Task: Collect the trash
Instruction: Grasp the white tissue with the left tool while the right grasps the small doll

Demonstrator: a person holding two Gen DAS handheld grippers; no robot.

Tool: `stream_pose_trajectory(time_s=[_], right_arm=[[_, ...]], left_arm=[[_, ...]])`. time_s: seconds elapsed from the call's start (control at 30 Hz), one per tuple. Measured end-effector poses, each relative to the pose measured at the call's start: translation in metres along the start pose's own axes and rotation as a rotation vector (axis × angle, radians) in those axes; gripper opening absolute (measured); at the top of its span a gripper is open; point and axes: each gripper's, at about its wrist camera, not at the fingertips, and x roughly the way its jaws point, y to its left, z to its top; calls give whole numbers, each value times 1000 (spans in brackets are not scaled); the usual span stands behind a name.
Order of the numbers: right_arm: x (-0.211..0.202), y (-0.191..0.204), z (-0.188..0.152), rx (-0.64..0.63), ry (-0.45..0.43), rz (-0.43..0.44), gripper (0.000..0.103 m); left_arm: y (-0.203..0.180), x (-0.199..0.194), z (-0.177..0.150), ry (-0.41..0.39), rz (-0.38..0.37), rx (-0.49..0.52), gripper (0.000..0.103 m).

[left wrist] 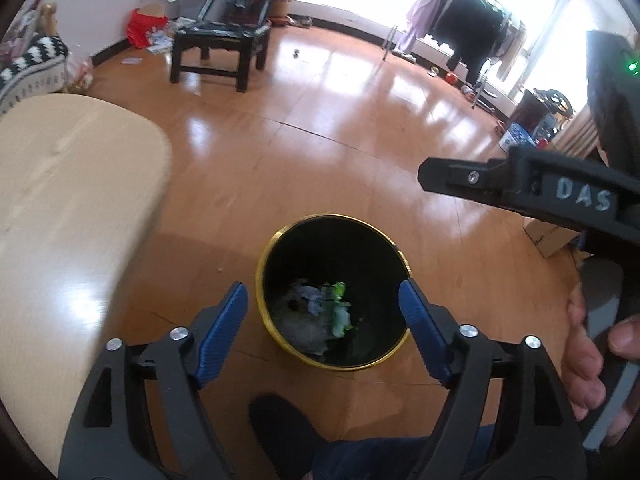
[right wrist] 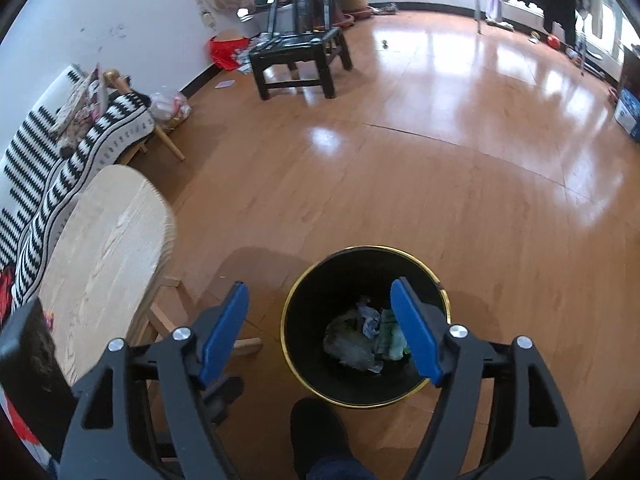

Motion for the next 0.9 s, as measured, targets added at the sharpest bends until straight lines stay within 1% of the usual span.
stream_pose_trajectory(time_s=[0.13, 0.23, 0.37, 0.43, 0.57, 0.6, 0.63, 0.67, 0.8, 0.9], right_arm=[[-2, 34, -1, -62, -10, 39, 76], [-2, 68, -3, -112, 1, 84, 76], [-8, 137, -15, -252, -1, 146, 77], [-9, 168, -22, -309, 6, 179, 77], [-13, 237, -44, -430, 20, 252, 79], [-14, 251, -49, -454, 20, 264, 79], [-16, 270, -57, -488, 20, 281, 80], [-18, 287, -65, -520, 21, 299, 80], [-22, 341, -90, -607, 33, 357, 85], [-24, 378, -110, -666, 48, 393, 85]], left_arm=[[23, -44, -6, -50, 76, -6, 81], [51, -84, -15, -84, 127, -56, 82], [93, -142, -36, -123, 233, -118, 84], [117, -174, -52, -148, 298, -146, 84], [162, -237, -88, -195, 416, -222, 90], [177, -255, -102, -208, 445, -248, 92], [186, -266, -111, -213, 460, -264, 92], [201, -282, -125, -217, 490, -291, 92], [239, -327, -165, -241, 576, -392, 95], [267, -358, -201, -258, 602, -478, 96]])
